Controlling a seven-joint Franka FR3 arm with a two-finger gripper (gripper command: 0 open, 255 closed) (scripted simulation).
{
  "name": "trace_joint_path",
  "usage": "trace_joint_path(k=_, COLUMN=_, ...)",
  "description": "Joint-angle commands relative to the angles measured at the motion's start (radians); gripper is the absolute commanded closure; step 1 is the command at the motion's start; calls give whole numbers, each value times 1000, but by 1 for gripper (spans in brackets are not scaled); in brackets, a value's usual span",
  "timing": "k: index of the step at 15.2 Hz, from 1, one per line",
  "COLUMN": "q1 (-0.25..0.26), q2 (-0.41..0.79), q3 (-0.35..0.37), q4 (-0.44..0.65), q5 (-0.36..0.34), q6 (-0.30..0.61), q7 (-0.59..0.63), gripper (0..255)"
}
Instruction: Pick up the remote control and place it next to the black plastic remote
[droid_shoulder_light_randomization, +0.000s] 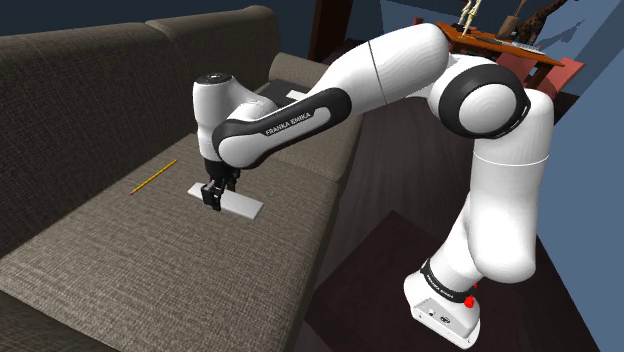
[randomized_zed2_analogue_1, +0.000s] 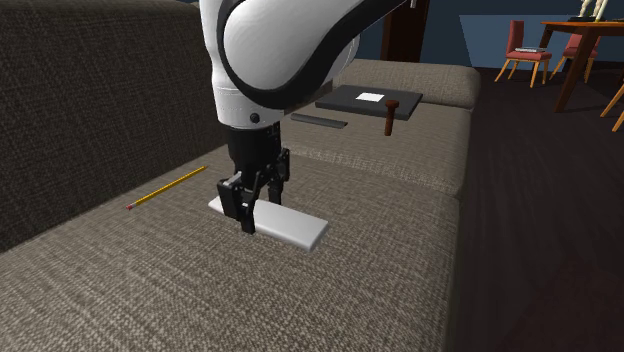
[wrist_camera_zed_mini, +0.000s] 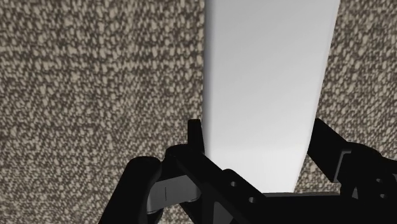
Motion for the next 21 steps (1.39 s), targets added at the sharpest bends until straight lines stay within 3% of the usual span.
trace_joint_path(k=1, q1=-1, q2=-10, q3=1, q4=6, q5=3, q6=-16, q7=-2, gripper=255)
trace_joint_path(k=16, q1=-5, q2=-85, q3=11, q4=105, q5=26, q6=-187, q7=-18, gripper=255)
trace_joint_path(k=21, q1=-78, q2=-82, q3=-21, q4=112, q5=38, q6=-189, q7=-126, gripper=255)
